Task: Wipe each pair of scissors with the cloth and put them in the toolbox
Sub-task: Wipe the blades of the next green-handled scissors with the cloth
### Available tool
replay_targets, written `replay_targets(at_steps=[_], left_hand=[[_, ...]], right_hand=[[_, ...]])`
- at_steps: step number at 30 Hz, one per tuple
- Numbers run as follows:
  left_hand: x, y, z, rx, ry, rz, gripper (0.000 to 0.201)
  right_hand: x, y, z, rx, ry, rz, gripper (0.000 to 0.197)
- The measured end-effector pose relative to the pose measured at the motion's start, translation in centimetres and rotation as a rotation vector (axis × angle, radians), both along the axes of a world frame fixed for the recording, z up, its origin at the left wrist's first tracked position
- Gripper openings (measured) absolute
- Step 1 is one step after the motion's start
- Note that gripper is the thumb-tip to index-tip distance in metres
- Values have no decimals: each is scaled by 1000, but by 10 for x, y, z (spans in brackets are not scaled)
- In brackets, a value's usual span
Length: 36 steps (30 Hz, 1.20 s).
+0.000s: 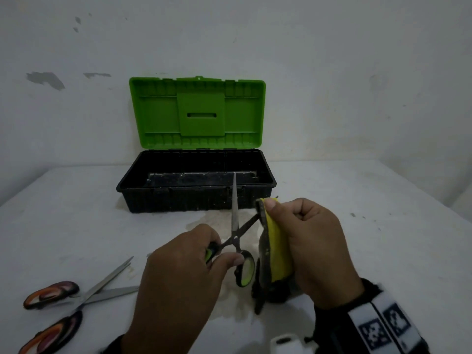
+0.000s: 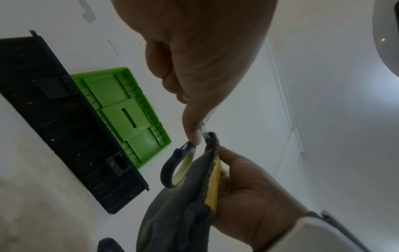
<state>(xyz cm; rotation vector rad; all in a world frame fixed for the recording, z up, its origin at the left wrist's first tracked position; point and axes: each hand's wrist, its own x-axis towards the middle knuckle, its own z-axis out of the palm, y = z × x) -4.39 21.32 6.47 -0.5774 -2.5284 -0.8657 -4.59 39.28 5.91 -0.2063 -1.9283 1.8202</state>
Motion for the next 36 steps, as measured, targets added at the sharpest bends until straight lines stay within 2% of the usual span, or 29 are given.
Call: replay_targets(at_steps=[5, 8, 12, 21, 24, 26, 29, 33, 36], left_hand=[[-3, -1, -3, 30, -14, 23, 41], [-3, -3, 0, -16, -22, 6, 40], [-3, 0, 1, -16, -21, -20, 39], [-4, -4, -2, 7, -52, -28, 39], [-5, -2, -7, 134, -74, 16, 40], [-6, 0, -7, 219, -188, 31, 39], [-8, -1, -8, 283, -250, 33, 39], [-9, -1, -6, 316, -304, 31, 40], [-8, 0, -3, 321, -325, 14, 39]], right_hand=[[1, -2, -1, 2, 4, 24, 30], [2, -5, -2, 1, -21, 47, 28], [-11, 7, -2, -57, 2, -55, 38], [-7, 7, -6, -58, 20, -29, 30], [-14, 13, -6, -88, 34, -77, 35], [-15, 17, -4, -101, 45, -84, 39], [-9, 19, -3, -111, 55, -61, 33], [-2, 5, -10, -6, 77, 28, 27], [-6, -1, -17, 33, 83, 4, 25]])
